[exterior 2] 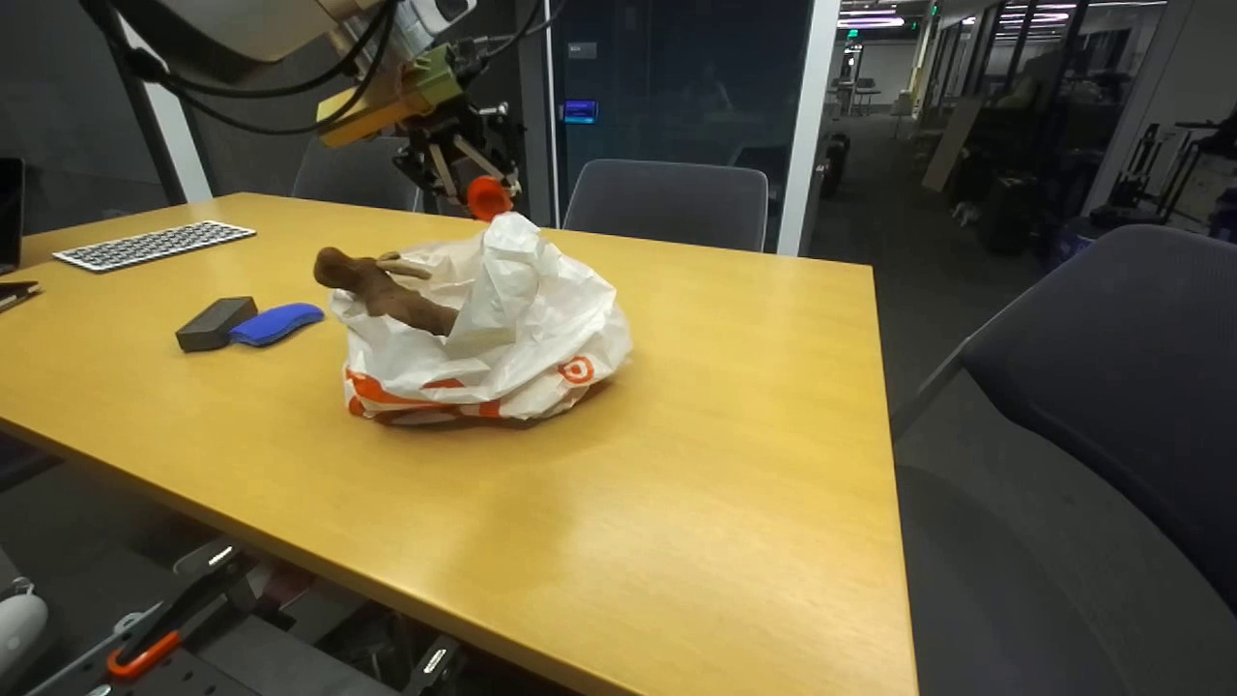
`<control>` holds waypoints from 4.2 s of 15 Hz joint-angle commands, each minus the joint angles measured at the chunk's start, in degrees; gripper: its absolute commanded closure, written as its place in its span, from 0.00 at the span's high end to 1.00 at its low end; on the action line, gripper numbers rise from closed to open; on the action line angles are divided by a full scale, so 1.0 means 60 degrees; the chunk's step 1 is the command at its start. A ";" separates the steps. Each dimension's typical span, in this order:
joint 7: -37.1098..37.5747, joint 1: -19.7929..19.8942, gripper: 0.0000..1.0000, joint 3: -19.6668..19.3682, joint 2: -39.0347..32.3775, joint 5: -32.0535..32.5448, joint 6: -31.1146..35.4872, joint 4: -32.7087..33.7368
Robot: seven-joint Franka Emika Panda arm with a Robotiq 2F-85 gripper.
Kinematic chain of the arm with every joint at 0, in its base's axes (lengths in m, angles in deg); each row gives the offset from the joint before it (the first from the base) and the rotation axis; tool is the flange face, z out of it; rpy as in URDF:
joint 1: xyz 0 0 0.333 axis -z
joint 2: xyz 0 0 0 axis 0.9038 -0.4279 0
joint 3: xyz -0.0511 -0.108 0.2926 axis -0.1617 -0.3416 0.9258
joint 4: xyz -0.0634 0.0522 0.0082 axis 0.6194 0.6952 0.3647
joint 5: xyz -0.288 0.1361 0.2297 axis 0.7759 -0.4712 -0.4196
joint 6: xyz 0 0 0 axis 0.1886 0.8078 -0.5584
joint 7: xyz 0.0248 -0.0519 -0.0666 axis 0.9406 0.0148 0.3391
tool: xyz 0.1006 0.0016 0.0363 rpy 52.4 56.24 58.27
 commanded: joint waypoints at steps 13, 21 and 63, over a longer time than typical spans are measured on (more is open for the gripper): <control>0.1003 0.0227 0.79 0.0037 -0.1044 -0.0204 0.0048 -0.0646; -0.0814 -0.0249 1.00 0.1106 0.0045 -0.2887 0.0657 -0.0601; -0.3073 -0.3870 0.75 0.2251 -0.6134 -0.4537 0.0686 0.3845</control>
